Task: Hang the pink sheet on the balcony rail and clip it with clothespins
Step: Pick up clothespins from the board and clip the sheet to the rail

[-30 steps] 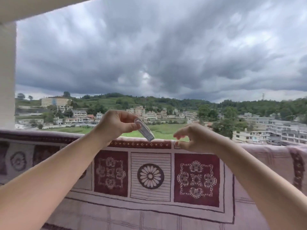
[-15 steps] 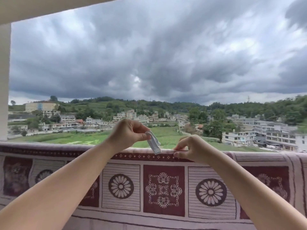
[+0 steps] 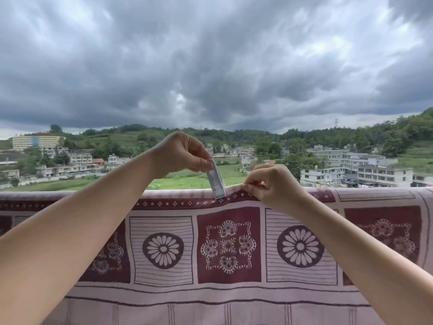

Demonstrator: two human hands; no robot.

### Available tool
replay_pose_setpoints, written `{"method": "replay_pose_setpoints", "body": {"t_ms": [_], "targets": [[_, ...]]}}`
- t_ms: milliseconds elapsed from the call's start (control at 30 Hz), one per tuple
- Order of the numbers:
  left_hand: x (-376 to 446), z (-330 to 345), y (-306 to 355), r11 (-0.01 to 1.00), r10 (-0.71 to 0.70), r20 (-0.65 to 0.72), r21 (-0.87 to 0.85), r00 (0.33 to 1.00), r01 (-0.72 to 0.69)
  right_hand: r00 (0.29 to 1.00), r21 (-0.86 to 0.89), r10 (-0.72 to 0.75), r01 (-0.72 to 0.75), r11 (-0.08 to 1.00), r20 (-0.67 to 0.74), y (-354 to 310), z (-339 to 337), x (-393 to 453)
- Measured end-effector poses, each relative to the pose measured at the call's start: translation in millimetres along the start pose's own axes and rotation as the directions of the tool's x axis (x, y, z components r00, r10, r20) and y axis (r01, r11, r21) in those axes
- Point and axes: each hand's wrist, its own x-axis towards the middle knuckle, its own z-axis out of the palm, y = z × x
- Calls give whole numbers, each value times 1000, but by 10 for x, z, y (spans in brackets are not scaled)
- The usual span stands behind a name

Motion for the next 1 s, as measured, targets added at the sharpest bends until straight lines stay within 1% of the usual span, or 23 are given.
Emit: {"method": "replay_pose_setpoints", "body": {"t_ms": [100,200,300,367,467,667,700,767,867,933,1000], "targets": [[58,23,-24,1000,-26,55,13,998,25,997,-15,15,-16,1000,-69,-11,35,-13],[66,11,-55,999,-42,85,-16,996,43,992,-10,24,-25,1000,-123,-25,64,-23],[53,-101,-89,992,-30,39,-123,999,34,985,-18,41,-44,999,-166,-24,74,-4],[52,-138,-107,983,-18,21,-180,1000,21,988,-20,58,-62,998,-144,-36,79,7],[80,-34,-145,989,-1,70,-150,998,12,991,-4,69,-70,998,-117,-65,84,7],[203,25,-105,999,-15,135,-42,991,21,986,-22,86,-90,996,-140,-74,72,9],[216,24,-82,1000,-13,144,-12,989,15,988,-23,94,-97,995,-124,-71,72,12],[238,37,-38,999,-11,159,43,987,4,993,-26,112,-113,993,-49,-61,52,19],[256,59,18,996,-20,181,93,983,3,992,-17,119,-118,993,36,-40,10,23],[255,82,24,994,-9,171,108,985,-10,994,-26,109,-108,994,28,-35,15,16],[243,107,4,994,13,146,103,989,-29,996,-30,90,-91,995,-23,-31,39,4]]}}
